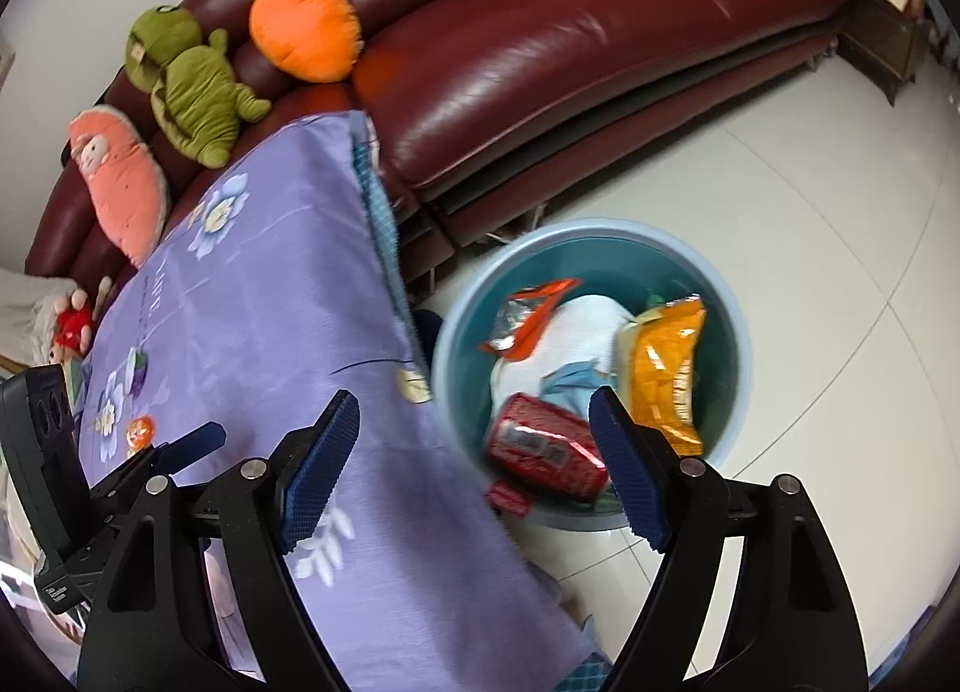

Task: Collect trash
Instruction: 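Return both tools to the table toward the toy egg and lid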

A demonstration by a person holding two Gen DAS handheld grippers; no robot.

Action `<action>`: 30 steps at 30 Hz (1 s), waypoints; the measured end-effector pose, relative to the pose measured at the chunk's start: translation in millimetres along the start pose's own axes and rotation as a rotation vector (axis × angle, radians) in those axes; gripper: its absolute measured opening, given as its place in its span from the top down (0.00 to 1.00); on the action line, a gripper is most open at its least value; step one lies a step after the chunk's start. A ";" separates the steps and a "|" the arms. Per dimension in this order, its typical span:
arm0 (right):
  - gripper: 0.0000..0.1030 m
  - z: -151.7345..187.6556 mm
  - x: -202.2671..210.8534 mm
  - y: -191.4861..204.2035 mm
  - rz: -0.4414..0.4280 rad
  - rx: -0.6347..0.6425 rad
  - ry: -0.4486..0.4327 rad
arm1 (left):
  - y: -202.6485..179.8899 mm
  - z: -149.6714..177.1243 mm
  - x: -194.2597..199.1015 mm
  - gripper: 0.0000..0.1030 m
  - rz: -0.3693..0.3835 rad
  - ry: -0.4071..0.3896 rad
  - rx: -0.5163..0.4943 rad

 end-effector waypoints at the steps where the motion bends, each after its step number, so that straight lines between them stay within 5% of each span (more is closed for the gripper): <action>1: 0.27 0.6 -1.2 8.0 -0.001 0.011 0.004 | 7.0 0.7 3.7 0.06 -0.001 -0.005 0.009; 9: 0.26 12.9 -25.7 68.3 -0.016 0.096 0.064 | 70.0 11.8 25.4 0.06 -0.057 -0.044 0.069; 24: 0.26 47.3 -111.2 198.3 -0.098 0.267 0.220 | 279.3 59.1 58.0 0.06 -0.306 -0.059 0.243; 30: 0.26 53.6 -135.3 226.9 -0.121 0.291 0.264 | 308.5 61.3 54.3 0.06 -0.339 -0.070 0.171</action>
Point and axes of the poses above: each gripper's, at about its wrist camera, not at the fingertips, and x roughly against the way its jaws point, y to its left, z to its underside, the point moved 7 cm from there along -x, roughly the way its jaws point, and after that the axes turned 13 degrees about -z, right-handed, at the moved point
